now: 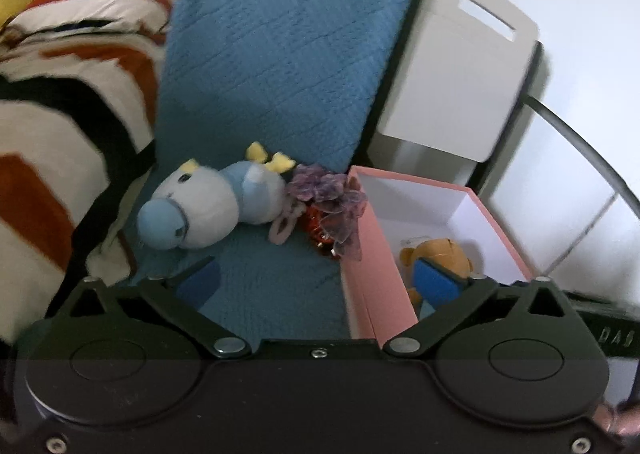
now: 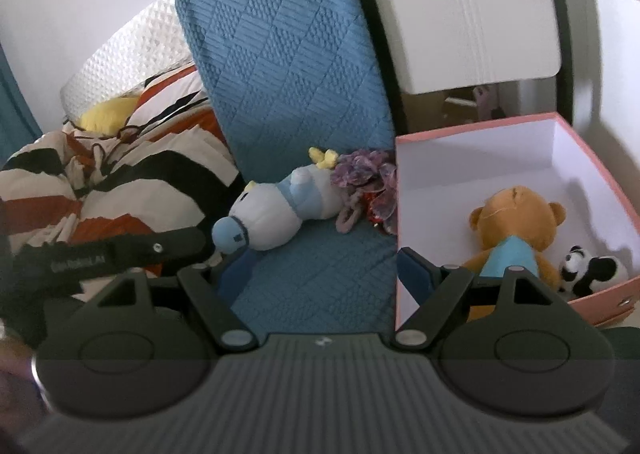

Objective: Organize objects
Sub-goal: 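Withdraw both open tools up and away from the pink box, then reach the left tool toward the small pink plush while the right tool approaches the purple scrunchie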

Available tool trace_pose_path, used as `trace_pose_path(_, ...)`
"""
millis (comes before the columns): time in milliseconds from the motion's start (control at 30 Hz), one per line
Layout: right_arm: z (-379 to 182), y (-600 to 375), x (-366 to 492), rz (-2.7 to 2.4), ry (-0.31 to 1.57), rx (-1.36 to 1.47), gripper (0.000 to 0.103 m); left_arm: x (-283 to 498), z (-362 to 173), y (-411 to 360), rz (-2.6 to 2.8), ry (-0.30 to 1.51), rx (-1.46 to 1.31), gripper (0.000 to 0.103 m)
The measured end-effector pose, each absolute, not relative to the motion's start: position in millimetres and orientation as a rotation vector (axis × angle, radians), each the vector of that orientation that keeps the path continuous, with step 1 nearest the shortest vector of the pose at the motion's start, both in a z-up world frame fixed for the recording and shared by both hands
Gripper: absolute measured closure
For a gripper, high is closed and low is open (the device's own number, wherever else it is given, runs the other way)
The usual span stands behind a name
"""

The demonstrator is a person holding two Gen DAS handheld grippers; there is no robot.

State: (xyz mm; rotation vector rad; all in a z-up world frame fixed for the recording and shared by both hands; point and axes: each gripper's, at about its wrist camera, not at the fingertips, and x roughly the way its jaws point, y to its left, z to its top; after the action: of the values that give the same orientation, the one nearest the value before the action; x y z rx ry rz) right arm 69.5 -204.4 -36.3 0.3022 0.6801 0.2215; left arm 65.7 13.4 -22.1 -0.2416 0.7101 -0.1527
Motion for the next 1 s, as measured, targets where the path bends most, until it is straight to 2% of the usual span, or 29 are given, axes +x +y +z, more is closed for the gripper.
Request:
trace_pose_path(67, -41, -204, 73, 0.198, 0.681, 0.302, 0.009, 71, -29, 9, -0.145, 0.709, -0.214, 0.0)
trace_pose_path(500, -81, -207, 109, 0.153, 0.703, 0.295, 0.009, 129, -109, 15, -0.086, 0.713, -0.237, 0.0)
trace_pose_path(667, -88, -203, 127, 0.129, 0.7, 0.258, 0.01, 144, -134, 18, -0.127, 0.733, -0.264, 0.0)
trace_pose_path(700, -88, -203, 132, 0.127, 0.699, 0.255, 0.012, 149, -141, 19, -0.125, 0.752, -0.272, 0.0)
trace_pose_path(767, -89, -203, 142, 0.126, 0.703, 0.247, 0.023, 159, -151, 19, -0.106, 0.774, -0.292, 0.0)
trace_pose_path(1000, -80, -191, 178, 0.18, 0.693, 0.119, 0.023, 196, -164, 27, -0.107, 0.762, -0.349, 0.0)
